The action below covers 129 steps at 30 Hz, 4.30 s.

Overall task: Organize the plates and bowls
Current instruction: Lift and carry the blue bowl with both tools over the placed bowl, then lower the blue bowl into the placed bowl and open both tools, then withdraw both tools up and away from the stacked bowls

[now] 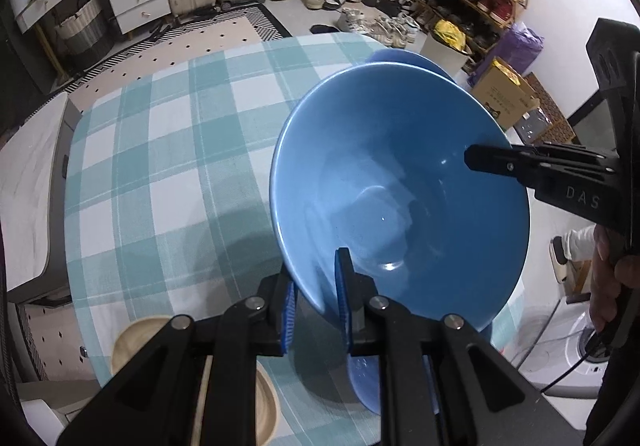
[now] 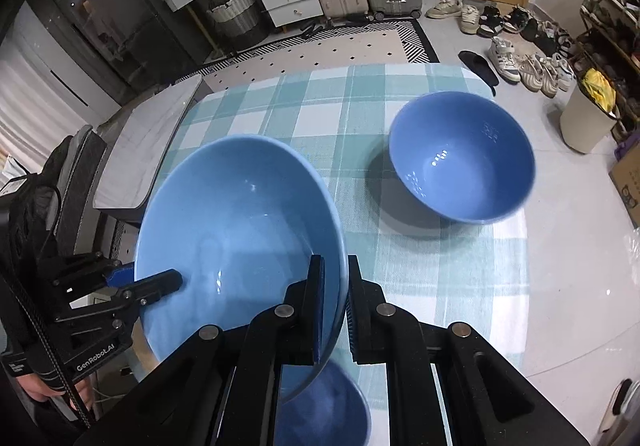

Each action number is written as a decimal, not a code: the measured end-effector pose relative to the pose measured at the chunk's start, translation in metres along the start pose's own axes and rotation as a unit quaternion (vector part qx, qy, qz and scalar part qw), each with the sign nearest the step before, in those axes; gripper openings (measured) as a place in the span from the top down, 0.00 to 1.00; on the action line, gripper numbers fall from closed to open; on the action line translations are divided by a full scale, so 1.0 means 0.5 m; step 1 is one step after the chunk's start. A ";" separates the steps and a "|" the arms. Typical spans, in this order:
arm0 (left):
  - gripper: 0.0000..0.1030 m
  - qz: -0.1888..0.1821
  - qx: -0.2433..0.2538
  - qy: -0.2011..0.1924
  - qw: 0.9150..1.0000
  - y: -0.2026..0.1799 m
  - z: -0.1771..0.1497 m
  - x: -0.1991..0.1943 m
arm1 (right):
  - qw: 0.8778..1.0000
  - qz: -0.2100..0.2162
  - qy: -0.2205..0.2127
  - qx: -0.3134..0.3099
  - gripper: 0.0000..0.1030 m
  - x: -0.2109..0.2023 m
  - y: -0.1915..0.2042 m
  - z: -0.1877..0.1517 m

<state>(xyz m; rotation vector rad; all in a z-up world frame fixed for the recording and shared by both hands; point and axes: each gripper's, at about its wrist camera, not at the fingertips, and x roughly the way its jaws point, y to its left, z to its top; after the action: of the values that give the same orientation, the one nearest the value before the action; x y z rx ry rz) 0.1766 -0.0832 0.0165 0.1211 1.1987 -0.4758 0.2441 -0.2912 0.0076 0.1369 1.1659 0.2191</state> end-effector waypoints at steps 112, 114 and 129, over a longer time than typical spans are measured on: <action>0.51 0.097 0.003 -0.140 0.985 -0.103 -0.258 0.009 | 0.976 0.010 -0.216 -0.005 0.61 -0.078 0.014 -0.365; 0.51 0.101 0.008 -0.144 0.984 -0.106 -0.258 0.009 | 0.969 0.005 -0.248 -0.009 0.39 -0.093 0.021 -0.373; 0.21 0.094 0.020 -0.161 0.982 -0.133 -0.247 -0.008 | 0.945 -0.068 -0.318 -0.029 0.06 -0.122 0.030 -0.406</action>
<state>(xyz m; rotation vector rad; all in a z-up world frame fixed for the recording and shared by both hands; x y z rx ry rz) 0.0408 -0.0999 -0.0152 0.1831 0.8514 -0.3386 0.0325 -0.2929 -0.0137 0.0653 0.5215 0.0734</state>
